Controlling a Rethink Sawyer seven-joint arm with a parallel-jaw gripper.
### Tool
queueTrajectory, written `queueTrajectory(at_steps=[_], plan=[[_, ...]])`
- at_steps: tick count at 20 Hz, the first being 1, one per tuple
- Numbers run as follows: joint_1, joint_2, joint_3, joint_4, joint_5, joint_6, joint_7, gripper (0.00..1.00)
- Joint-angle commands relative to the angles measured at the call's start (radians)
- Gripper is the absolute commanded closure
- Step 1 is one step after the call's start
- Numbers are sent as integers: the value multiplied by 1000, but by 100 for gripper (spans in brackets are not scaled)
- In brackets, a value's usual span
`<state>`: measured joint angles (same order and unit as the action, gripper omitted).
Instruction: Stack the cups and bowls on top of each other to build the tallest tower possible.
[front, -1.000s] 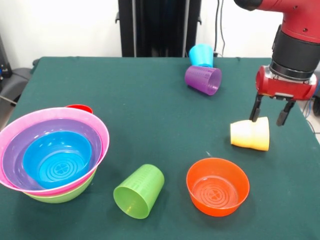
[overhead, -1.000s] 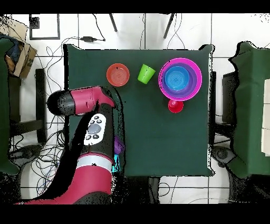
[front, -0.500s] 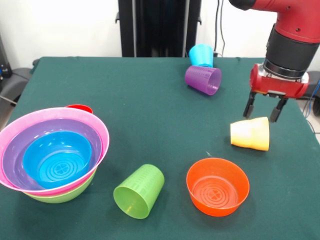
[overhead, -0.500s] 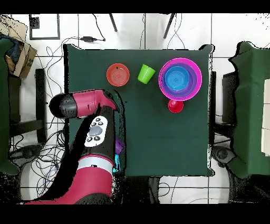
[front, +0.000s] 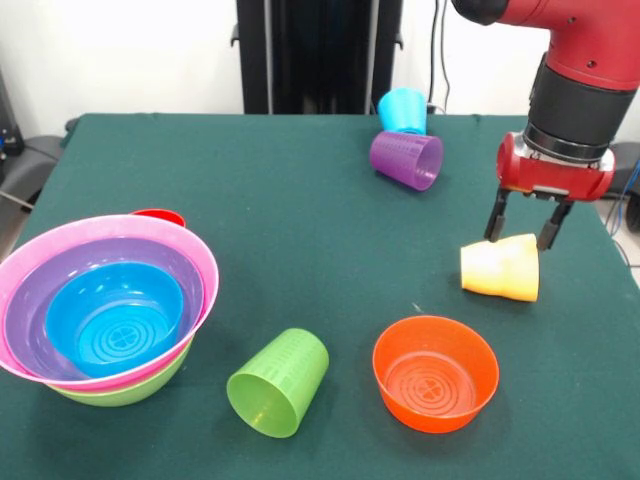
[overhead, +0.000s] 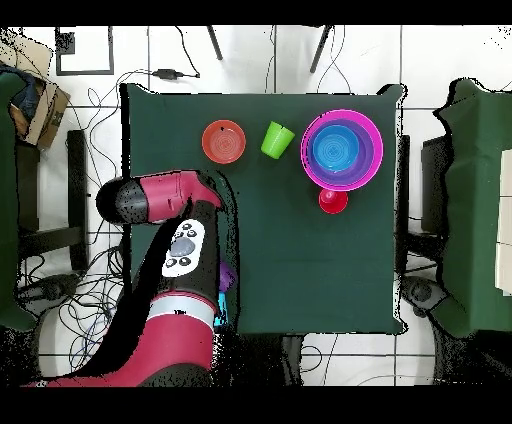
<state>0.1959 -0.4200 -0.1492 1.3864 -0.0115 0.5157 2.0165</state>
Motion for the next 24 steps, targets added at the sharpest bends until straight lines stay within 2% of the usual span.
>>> queueTrajectory(at_steps=[1,13,24], plan=[[3,77,54,-1,19,-65,164,0],[21,72,45,15,36,-70,179,0],[58,49,18,10,74,-10,197,0]])
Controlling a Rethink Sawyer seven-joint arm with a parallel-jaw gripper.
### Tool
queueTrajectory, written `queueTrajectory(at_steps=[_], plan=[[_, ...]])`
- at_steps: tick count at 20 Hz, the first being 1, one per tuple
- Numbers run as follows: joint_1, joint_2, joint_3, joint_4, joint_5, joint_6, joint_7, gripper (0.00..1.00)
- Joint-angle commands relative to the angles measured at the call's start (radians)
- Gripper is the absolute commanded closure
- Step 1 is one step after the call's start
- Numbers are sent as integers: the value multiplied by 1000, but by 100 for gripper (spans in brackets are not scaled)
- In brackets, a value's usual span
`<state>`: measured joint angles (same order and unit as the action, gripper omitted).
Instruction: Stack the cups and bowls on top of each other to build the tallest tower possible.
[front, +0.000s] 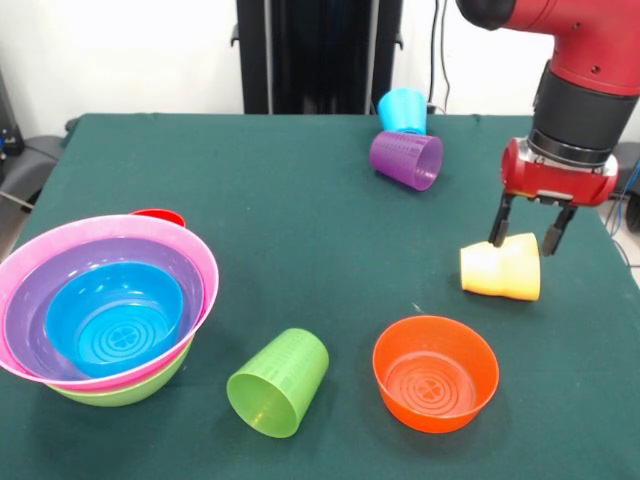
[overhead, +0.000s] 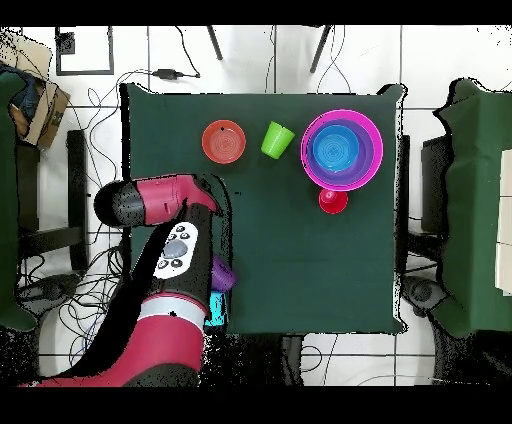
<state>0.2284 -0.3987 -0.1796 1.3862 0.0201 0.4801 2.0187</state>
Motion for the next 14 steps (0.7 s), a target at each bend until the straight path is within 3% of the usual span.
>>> queueTrajectory(at_steps=[1,8,14], plan=[[28,28,47,10,45,27,195,0],[59,36,31,27,72,5,220,0],[65,57,31,67,82,-81,228,0]])
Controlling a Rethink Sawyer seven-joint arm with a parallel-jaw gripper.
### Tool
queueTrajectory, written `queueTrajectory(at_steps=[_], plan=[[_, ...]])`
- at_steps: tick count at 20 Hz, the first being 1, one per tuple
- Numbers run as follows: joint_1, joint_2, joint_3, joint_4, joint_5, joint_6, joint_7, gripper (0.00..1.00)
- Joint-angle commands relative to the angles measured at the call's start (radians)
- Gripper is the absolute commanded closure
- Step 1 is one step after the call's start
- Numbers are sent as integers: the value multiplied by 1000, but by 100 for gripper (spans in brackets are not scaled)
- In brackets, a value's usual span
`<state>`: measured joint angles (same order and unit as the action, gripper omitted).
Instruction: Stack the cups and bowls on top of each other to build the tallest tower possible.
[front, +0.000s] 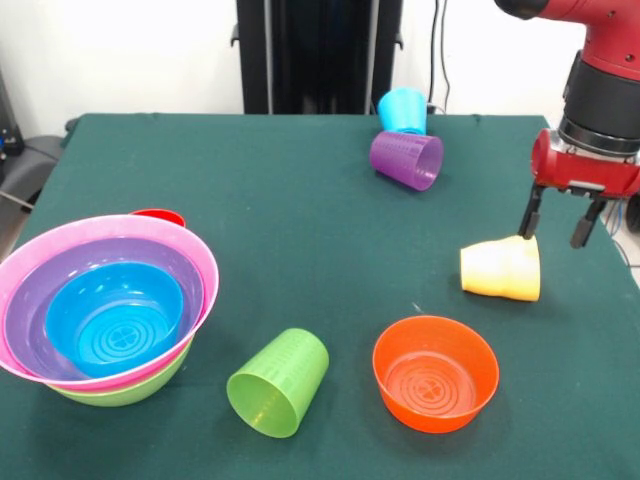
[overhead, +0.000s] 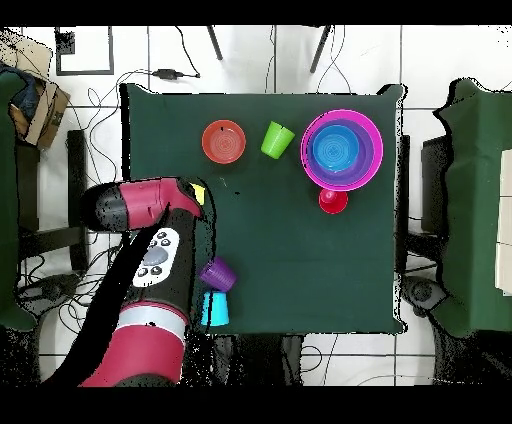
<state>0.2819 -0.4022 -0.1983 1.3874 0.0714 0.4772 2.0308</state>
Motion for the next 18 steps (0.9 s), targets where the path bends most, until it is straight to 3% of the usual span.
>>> queueTrajectory(at_steps=[1,18], plan=[[12,68,50,67,31,-93,219,0],[26,106,33,74,61,-158,208,0]])
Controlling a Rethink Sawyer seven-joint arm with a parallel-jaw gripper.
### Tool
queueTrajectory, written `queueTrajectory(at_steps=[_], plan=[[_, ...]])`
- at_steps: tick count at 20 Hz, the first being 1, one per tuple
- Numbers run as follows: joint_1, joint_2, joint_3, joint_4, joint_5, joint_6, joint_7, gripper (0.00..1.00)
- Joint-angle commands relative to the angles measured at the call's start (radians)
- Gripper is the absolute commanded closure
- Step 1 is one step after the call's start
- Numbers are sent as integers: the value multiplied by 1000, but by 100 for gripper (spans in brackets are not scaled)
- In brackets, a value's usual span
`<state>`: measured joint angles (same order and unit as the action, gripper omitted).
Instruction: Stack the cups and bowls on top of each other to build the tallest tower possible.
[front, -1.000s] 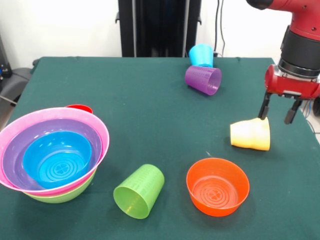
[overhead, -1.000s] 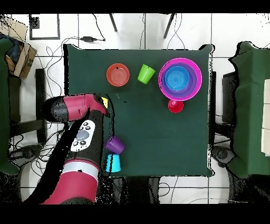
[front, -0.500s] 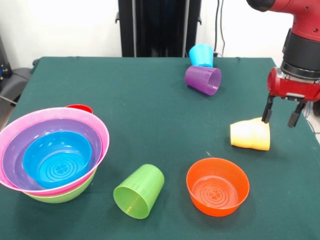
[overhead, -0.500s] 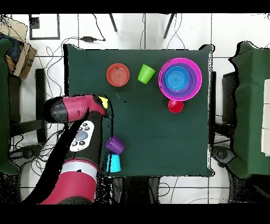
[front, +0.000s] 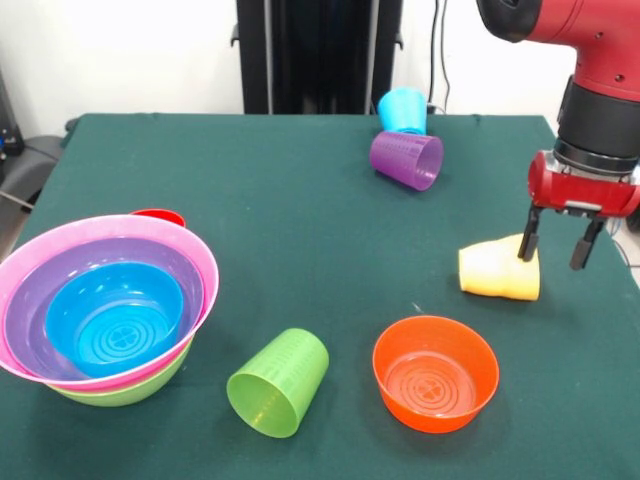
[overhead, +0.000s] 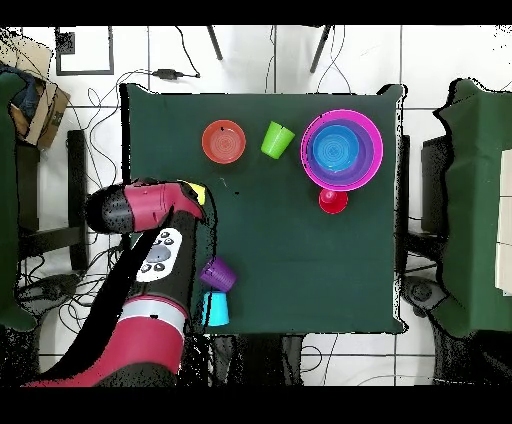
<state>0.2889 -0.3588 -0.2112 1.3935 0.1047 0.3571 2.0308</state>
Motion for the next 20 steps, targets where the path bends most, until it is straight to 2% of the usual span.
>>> queueTrajectory(at_steps=[1,20], plan=[[21,66,46,70,29,-45,209,0],[23,34,34,127,23,-50,170,0]])
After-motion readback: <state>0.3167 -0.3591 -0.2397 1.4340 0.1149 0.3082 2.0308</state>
